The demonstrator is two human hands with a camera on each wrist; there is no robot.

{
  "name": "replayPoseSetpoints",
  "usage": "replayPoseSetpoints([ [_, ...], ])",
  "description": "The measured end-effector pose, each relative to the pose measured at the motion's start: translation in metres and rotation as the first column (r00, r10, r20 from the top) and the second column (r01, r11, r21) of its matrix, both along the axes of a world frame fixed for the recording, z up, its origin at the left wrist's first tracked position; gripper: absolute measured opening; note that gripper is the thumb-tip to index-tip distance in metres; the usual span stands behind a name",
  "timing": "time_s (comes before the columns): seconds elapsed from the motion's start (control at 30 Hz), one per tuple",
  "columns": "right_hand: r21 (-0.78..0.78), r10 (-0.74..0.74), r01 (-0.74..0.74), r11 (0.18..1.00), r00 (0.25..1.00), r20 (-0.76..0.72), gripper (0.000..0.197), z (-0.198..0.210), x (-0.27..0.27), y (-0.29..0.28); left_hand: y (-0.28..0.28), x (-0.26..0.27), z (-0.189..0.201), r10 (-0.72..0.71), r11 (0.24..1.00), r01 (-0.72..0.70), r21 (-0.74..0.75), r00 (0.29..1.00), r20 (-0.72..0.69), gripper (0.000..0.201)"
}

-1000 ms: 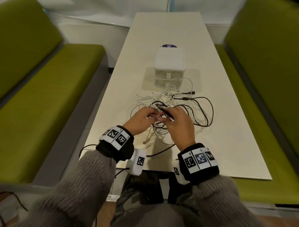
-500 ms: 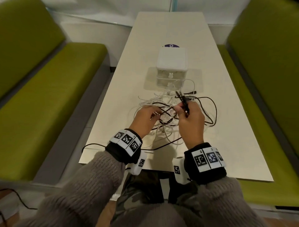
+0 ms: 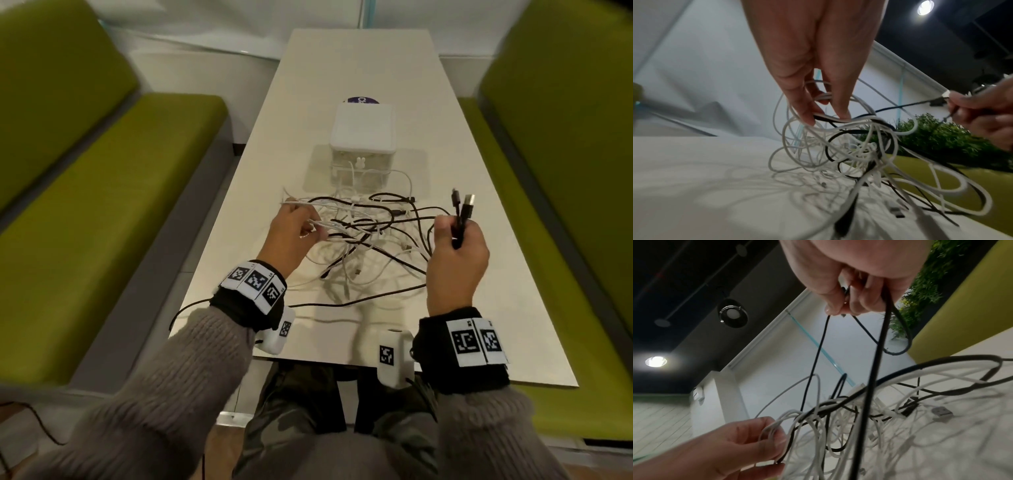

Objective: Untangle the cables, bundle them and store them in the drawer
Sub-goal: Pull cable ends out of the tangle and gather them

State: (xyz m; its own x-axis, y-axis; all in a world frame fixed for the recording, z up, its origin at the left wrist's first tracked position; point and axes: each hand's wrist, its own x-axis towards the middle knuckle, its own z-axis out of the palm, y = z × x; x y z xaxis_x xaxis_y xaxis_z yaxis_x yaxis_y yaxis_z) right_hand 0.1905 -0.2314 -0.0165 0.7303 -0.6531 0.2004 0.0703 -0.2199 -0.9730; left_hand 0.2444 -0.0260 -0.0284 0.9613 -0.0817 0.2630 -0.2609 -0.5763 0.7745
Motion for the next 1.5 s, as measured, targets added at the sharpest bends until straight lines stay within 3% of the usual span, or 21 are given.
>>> replayPoseSetpoints([
  [0.1, 0.075, -0.077, 0.078, 0.994, 0.997, -0.022, 0.012, -0.004, 0.002, -0.010, 0.006, 0.009, 0.002, 0.062, 0.996, -0.065, -0.065, 0.997, -0.054, 0.032],
  [0.27, 0.140, -0.118, 0.124, 0.982, 0.991, -0.056, 0.015, -0.009, 0.005, -0.018, 0.017, 0.022, -0.009, 0.108, 0.994, -0.109, -0.010, 0.991, -0.078, 0.049],
  [0.4, 0.102, 0.029, -0.017, 0.995, 0.992, -0.125, 0.021, -0.014, 0.005, -0.015, 0.017, 0.017, -0.024, -0.022, 0.993, 0.049, 0.104, 0.969, -0.246, 0.043],
  [0.5, 0.080, 0.103, -0.090, 0.993, 0.979, -0.179, 0.020, -0.020, 0.002, -0.013, 0.019, 0.006, -0.019, -0.156, 0.954, 0.234, 0.188, 0.921, -0.356, 0.056],
  [0.6, 0.069, 0.135, -0.123, 0.990, 0.967, -0.218, 0.018, -0.023, 0.000, -0.012, 0.023, -0.006, 0.001, -0.262, 0.886, 0.406, 0.222, 0.836, -0.483, 0.072],
  [0.7, 0.055, 0.118, -0.109, 0.993, 0.969, -0.215, 0.017, -0.022, 0.001, -0.014, 0.030, -0.017, 0.034, -0.325, 0.815, 0.526, 0.242, 0.761, -0.561, 0.063],
  [0.77, 0.051, 0.106, -0.098, 0.994, 0.972, -0.209, 0.016, -0.021, 0.000, -0.016, 0.034, -0.023, 0.059, -0.329, 0.868, 0.466, 0.170, 0.798, -0.504, 0.041],
  [0.83, 0.036, 0.106, -0.101, 0.994, 0.973, -0.203, 0.015, -0.020, -0.001, -0.015, 0.030, -0.027, 0.075, -0.248, 0.956, 0.283, 0.082, 0.922, -0.298, 0.017],
  [0.9, 0.010, 0.120, -0.120, 0.993, 0.972, -0.204, 0.014, -0.020, -0.002, -0.012, 0.015, -0.025, 0.077, -0.231, 0.966, 0.236, 0.108, 0.971, -0.056, 0.007],
  [0.97, 0.001, 0.136, -0.139, 0.990, 0.970, -0.202, 0.013, -0.019, -0.005, -0.009, -0.007, -0.019, 0.066, -0.387, 0.885, 0.372, 0.278, 0.922, -0.003, 0.016],
  [1.03, -0.004, 0.147, -0.151, 0.989, 0.968, -0.202, 0.011, -0.018, -0.008, -0.009, -0.027, -0.014, 0.042, -0.495, 0.766, 0.492, 0.415, 0.862, -0.109, 0.028],
  [1.13, -0.020, 0.156, -0.163, 0.986, 0.966, -0.205, 0.010, -0.016, -0.013, -0.011, -0.042, -0.009, 0.010, -0.479, 0.680, 0.544, 0.490, 0.837, -0.264, 0.039],
  [1.2, -0.022, 0.156, -0.164, 0.986, 0.966, -0.205, 0.010, -0.017, -0.016, -0.012, -0.044, -0.008, -0.001, -0.436, 0.706, 0.512, 0.488, 0.859, -0.269, 0.035],
  [1.33, -0.009, 0.155, -0.160, 0.987, 0.965, -0.214, 0.012, -0.020, -0.020, -0.011, -0.043, -0.001, -0.004, -0.319, 0.833, 0.358, 0.422, 0.934, -0.161, 0.015],
  [1.43, -0.040, 0.160, -0.171, 0.984, 0.966, -0.201, 0.013, -0.017, -0.022, -0.003, -0.047, 0.001, 0.002, -0.185, 0.971, 0.213, 0.107, 0.956, -0.227, 0.010],
  [1.5, -0.062, 0.179, -0.196, 0.979, 0.962, -0.208, 0.023, -0.016, -0.025, 0.007, -0.050, 0.001, 0.008, -0.121, 0.991, 0.104, -0.079, 0.960, -0.253, 0.013],
])
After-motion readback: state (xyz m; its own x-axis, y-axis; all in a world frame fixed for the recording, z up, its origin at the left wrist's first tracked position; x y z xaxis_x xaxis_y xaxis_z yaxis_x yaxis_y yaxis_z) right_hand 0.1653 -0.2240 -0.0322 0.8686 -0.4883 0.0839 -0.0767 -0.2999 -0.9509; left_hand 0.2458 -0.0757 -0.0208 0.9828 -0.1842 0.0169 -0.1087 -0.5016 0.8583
